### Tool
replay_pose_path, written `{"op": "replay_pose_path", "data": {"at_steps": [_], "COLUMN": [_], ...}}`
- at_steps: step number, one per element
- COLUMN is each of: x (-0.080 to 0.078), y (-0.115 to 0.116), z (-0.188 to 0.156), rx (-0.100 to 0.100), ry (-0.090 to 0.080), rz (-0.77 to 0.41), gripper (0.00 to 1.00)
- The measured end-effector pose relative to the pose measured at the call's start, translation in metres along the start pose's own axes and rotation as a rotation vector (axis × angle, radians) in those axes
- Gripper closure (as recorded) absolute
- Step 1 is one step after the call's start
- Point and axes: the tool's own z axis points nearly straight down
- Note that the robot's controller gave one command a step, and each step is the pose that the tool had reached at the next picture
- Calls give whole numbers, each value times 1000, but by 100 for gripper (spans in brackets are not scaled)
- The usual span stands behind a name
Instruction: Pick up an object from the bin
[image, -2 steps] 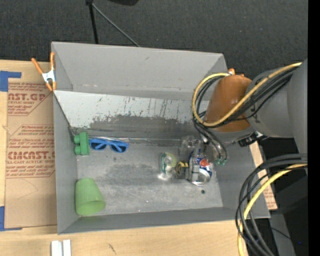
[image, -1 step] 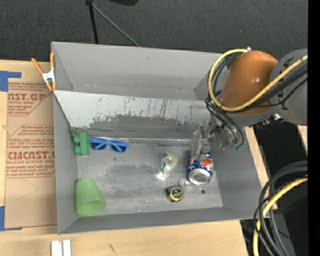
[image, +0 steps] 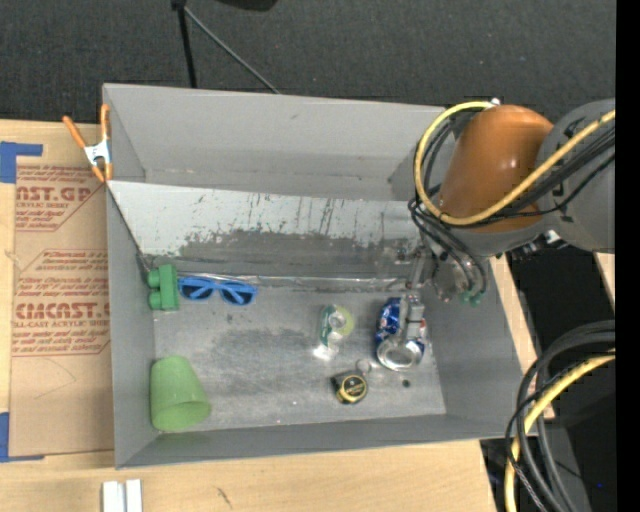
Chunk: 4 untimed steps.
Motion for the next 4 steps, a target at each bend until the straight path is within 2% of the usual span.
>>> {"op": "replay_pose_path", "data": {"at_steps": [1, 2, 3, 4], "x": [31, -5, -4, 27], "y": [-23, -56, -55, -33], "z": [105, 109, 109, 30], "rx": [-3, -1, -4, 1], "ry": [7, -1, -1, -4], "rz": [-466, -901, -901, -965], "gripper": [0, 0, 100, 100]}}
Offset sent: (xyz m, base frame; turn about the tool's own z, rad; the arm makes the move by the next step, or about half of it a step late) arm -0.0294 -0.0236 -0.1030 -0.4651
